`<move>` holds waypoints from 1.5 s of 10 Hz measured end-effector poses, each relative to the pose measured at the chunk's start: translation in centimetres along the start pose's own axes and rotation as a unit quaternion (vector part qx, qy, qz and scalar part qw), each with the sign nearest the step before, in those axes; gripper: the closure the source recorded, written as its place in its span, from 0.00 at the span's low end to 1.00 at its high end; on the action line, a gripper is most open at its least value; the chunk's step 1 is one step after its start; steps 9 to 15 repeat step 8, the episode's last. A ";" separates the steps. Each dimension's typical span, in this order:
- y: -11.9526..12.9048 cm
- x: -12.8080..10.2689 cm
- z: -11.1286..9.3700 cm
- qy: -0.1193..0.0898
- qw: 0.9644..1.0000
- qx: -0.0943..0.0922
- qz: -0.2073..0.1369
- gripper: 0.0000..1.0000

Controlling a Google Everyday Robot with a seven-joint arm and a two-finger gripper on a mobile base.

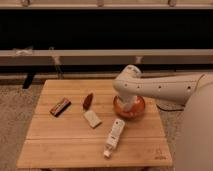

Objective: Place the ceramic cup in the ceramic bowl

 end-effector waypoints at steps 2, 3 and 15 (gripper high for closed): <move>-0.3 0.1 -2.1 -0.005 1.000 0.004 -0.010 0.20; -0.3 0.0 -3.8 -0.009 1.000 0.006 -0.021 0.20; 3.0 -1.6 -9.0 -0.039 0.993 0.001 -0.114 0.20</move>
